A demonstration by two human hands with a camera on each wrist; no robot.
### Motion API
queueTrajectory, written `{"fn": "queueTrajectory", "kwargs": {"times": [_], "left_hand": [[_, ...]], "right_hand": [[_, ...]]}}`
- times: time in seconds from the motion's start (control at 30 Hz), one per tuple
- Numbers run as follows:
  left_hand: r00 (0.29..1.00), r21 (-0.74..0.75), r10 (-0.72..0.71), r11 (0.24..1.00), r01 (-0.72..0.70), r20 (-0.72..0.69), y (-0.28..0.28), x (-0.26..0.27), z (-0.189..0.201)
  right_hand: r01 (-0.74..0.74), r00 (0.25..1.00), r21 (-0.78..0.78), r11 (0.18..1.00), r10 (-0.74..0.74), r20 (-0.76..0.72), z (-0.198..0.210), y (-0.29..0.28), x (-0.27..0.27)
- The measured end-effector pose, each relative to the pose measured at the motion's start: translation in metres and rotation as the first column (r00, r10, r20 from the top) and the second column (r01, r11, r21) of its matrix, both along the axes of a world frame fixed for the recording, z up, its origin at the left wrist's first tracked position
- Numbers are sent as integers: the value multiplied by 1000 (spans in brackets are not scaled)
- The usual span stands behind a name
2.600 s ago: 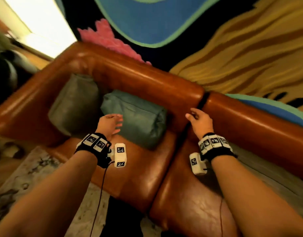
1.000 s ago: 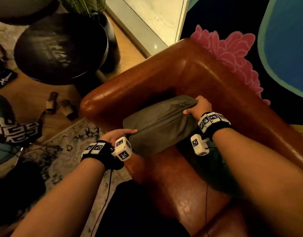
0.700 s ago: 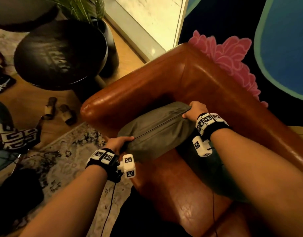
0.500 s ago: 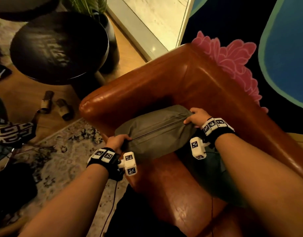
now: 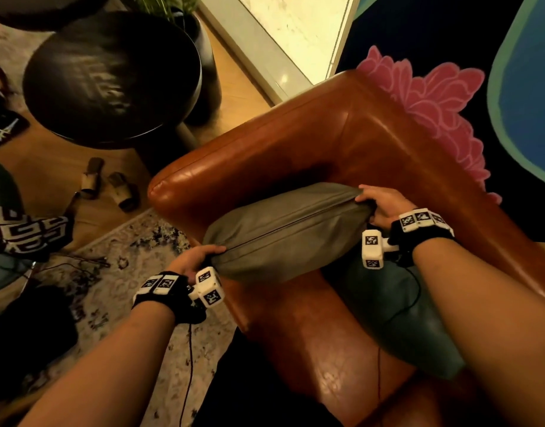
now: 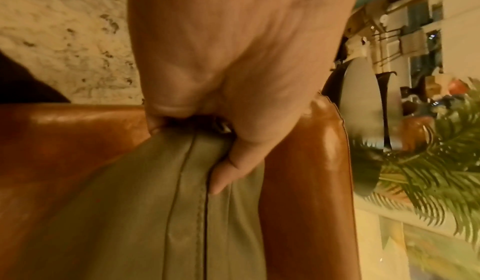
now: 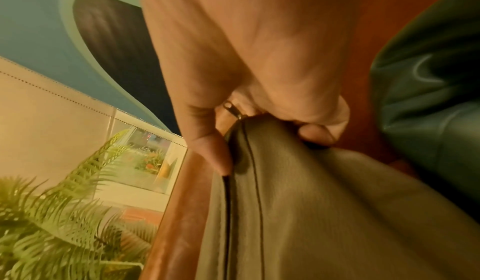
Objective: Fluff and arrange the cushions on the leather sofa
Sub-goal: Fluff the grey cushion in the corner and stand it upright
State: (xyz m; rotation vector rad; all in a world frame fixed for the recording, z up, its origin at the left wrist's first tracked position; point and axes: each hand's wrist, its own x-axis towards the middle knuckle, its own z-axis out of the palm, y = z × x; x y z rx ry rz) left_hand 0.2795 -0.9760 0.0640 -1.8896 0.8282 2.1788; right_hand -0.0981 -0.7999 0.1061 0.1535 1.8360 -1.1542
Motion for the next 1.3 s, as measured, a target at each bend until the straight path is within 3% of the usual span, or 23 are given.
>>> {"fn": "queueTrajectory", "kwargs": {"times": [0.07, 0.13, 0.2, 0.27, 0.3, 0.33, 0.4, 0.47, 0.5, 0.53, 0.6, 0.63, 0.7, 0.73, 0.77, 0.9, 1.0, 1.1, 1.17, 1.2, 1.23, 1.27, 1.3], "left_hand": [[1000, -48, -1, 999, 2, 8, 3, 5, -13], [999, -146, -4, 989, 12, 53, 6, 10, -36], [992, -302, 20, 953, 19, 126, 3, 17, -57], [991, -375, 10, 926, 41, 133, 2, 16, -46], [996, -399, 24, 917, 14, 90, 2, 14, -39], [999, -409, 35, 912, -16, 38, 3, 11, -32], [999, -406, 38, 912, -50, -36, 4, 3, -20], [993, -380, 56, 920, -90, -99, 10, -2, -16], [991, -359, 75, 927, -111, -114, 13, -5, -16], [985, -315, 117, 937, -152, -127, 16, -7, -18], [969, -155, 207, 962, -227, -135, 20, -10, -18], [967, -73, 220, 970, -231, -131, 22, -14, -14], [983, 6, 146, 989, -146, -108, 22, -17, -14], [989, -10, 95, 995, -96, -111, 19, -17, -18], [990, -42, 63, 997, -69, -123, 17, -15, -21], [991, -96, 85, 991, -95, -104, 7, -2, -29], [991, -81, 104, 990, -112, -89, 8, 8, -38], [990, -98, 115, 988, -123, -86, 5, 2, -39], [983, -118, 137, 981, -152, -126, 2, -5, -35], [977, -131, 154, 976, -174, -148, 2, -9, -36], [975, -152, 158, 972, -181, -154, 1, -15, -31], [974, -175, 168, 965, -194, -155, 1, -20, -28], [973, -198, 175, 959, -203, -153, 2, -23, -22]], "right_hand": [[-140, 961, 107, 984, 161, -224, -9, 3, -8], [-261, 796, 329, 908, 395, -458, -11, 4, -14], [-278, 682, 417, 865, 484, -549, -7, 0, -18], [-278, 650, 434, 857, 500, -572, -6, -4, -20], [-253, 652, 422, 870, 476, -590, -11, -5, -22], [-191, 706, 363, 912, 384, -595, -17, -3, -23], [37, 852, 160, 986, 53, -520, -26, -2, -16], [260, 816, 163, 952, -126, -565, -30, -6, -2], [294, 737, 232, 927, -66, -673, -28, -12, 12], [230, 619, 315, 921, 111, -777, -25, -21, 33], [-175, 294, 361, 916, 398, -869, -22, -43, 106], [-437, 156, 366, 822, 470, -869, -27, -53, 148], [-724, -101, 487, 488, 623, -775, -43, -58, 219], [-754, -179, 541, 373, 675, -716, -54, -56, 237], [-749, -208, 578, 324, 713, -670, -65, -52, 242], [-607, -272, 702, 372, 733, -624, -101, -43, 182], [-505, -210, 753, 422, 786, -581, -102, -28, 126], [-312, -29, 809, 499, 846, -533, -97, -8, 67], [-215, 221, 805, 553, 831, -511, -93, 3, 33], [-169, 410, 750, 640, 738, -537, -87, 5, 22], [-89, 611, 647, 757, 554, -565, -82, 5, 11], [13, 743, 539, 842, 353, -568, -77, 4, 3], [82, 805, 462, 883, 215, -553, -71, 3, 0]]}}
